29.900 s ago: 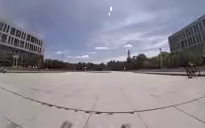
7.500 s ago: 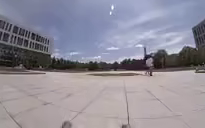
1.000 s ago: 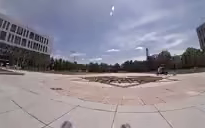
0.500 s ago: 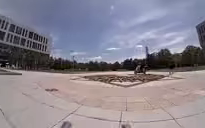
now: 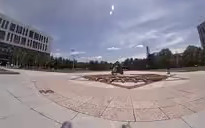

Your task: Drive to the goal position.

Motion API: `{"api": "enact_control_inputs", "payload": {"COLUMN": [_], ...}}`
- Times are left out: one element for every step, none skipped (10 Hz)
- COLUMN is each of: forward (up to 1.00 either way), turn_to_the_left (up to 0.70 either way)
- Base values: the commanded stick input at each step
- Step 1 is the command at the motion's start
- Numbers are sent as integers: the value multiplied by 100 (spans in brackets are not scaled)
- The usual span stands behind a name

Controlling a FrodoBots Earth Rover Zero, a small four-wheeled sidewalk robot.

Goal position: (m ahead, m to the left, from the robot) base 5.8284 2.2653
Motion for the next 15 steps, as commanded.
{"api": "enact_control_inputs", "payload": {"forward": [70, 70, 70, 70, 70, 70, 70, 70, 70, 70, 70, 70, 70, 70, 70], "turn_to_the_left": [0, 0, 0, 0, 0, 0, 0, 0, 0, 0, 0, 0, 6, 20, 33]}}
